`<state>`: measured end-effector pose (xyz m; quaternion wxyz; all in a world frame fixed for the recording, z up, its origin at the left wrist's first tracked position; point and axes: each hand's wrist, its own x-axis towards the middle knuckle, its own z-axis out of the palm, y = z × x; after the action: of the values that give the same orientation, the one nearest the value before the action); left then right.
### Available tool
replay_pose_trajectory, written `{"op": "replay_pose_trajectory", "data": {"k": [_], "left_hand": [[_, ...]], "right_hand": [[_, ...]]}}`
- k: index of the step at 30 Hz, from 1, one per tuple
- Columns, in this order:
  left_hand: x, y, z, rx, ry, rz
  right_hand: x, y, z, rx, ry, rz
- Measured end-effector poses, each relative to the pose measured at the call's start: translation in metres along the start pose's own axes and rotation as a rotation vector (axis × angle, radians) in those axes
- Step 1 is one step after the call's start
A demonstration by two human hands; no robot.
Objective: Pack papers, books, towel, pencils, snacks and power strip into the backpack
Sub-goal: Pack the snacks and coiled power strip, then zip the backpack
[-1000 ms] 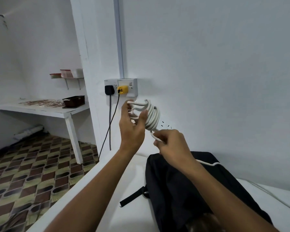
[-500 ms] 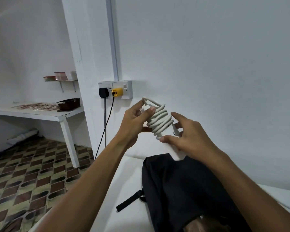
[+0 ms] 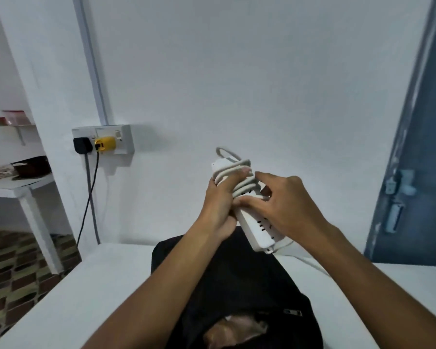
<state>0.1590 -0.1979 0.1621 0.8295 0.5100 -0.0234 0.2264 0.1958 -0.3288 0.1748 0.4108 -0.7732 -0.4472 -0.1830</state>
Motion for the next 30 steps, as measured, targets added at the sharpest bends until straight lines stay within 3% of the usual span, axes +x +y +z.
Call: {"op": "replay_pose_trajectory", "data": {"k": [2, 7, 9, 19, 24, 27, 30], "left_hand": [[0.003, -0.015, 0.015, -0.004, -0.043, -0.054], [0.004, -0.047, 0.064, -0.072, -0.074, -0.257], [0.008, -0.056, 0.084, -0.093, -0.049, -0.287], [0.012, -0.077, 0.173, -0.309, 0.045, -0.305], [0.019, -0.065, 0.199, -0.261, 0.097, -0.299], [0.021, -0.062, 0.205, -0.182, 0.117, -0.287], [0.016, -0.060, 0.207, -0.167, 0.105, -0.287]], "right_hand": [[0.000, 0.018, -0.024, 0.031, -0.047, 0.012], [0.001, 0.069, -0.095, 0.411, -0.381, 0.094], [-0.002, 0.092, -0.115, 0.479, -0.406, 0.098], [-0.018, 0.157, -0.151, 0.696, -0.074, 0.058], [-0.022, 0.158, -0.157, 0.880, 0.174, 0.061], [-0.025, 0.159, -0.164, 0.831, 0.296, 0.067], [-0.025, 0.160, -0.174, 0.741, 0.300, 0.044]]}}
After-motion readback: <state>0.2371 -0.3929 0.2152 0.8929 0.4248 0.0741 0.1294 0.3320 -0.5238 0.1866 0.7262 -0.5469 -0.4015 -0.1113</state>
